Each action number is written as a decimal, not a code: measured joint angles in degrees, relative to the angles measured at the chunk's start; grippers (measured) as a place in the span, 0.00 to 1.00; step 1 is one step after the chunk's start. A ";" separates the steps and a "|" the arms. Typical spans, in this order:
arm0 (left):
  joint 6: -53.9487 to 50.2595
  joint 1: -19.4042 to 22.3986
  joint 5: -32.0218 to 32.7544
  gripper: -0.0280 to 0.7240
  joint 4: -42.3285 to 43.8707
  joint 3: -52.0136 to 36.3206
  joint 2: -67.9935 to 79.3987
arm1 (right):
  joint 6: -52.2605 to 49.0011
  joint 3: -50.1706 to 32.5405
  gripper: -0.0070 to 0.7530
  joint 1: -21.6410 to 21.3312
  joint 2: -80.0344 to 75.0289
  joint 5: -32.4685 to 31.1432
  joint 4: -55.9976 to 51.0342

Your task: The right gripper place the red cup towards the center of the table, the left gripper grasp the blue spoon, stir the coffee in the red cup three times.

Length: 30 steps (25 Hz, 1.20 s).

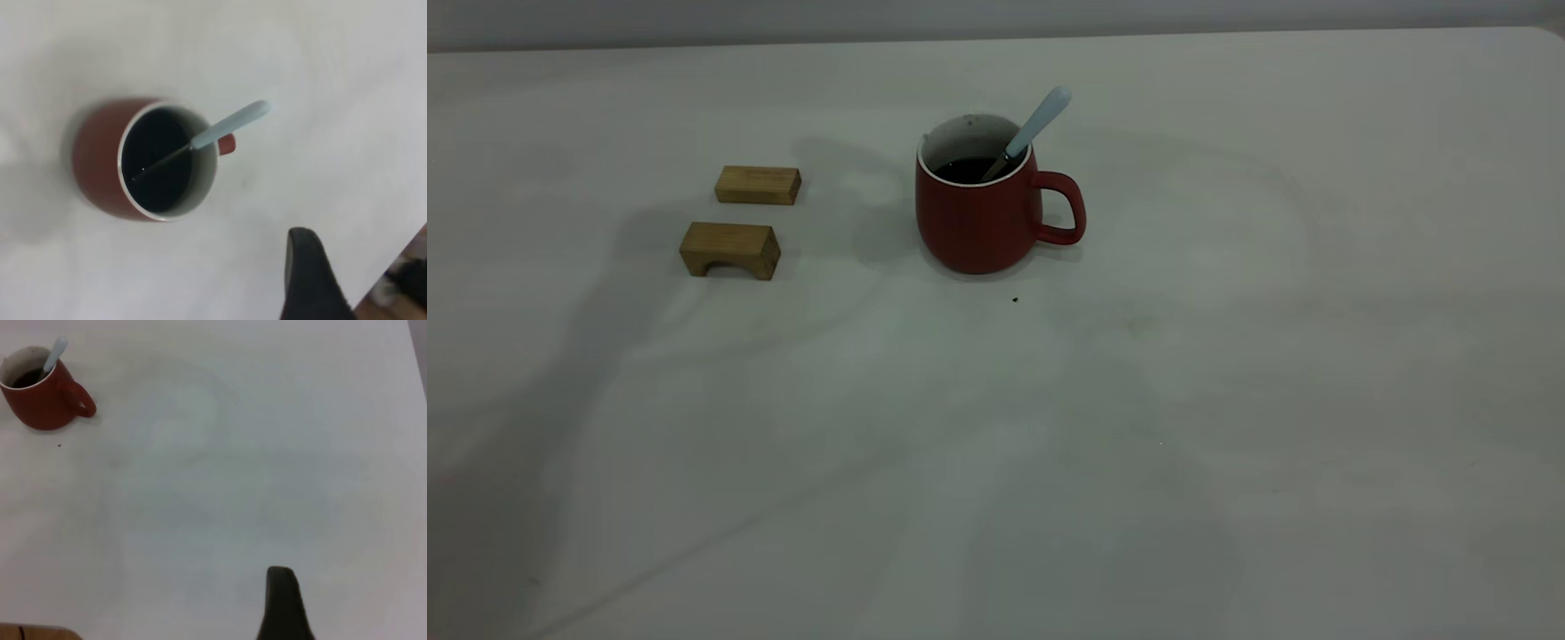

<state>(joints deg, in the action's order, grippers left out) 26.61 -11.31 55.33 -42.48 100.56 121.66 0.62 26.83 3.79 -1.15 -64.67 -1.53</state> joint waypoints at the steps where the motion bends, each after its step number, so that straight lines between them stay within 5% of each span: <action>1: 1.23 0.00 0.27 0.66 0.46 -0.07 -2.03 | 0.00 0.00 0.77 0.00 0.00 0.00 0.00; 7: 5.52 0.00 1.21 0.66 7.27 -0.14 -17.38 | 0.00 0.00 0.77 0.00 0.00 0.00 0.00; 14: -18.62 0.00 7.76 0.66 27.88 -0.14 -35.48 | 0.00 0.00 0.77 0.00 0.00 0.00 0.00; 19: -24.24 0.00 11.59 0.66 39.47 -1.38 -46.74 | 0.00 0.00 0.77 0.00 0.00 0.00 0.00; 30: -24.14 0.00 11.59 0.66 46.00 -32.25 -80.74 | 0.00 0.00 0.77 0.00 0.00 0.00 0.00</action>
<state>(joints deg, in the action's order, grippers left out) 2.47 -11.31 66.92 3.52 68.32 40.92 0.62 26.83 3.79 -1.15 -64.67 -1.53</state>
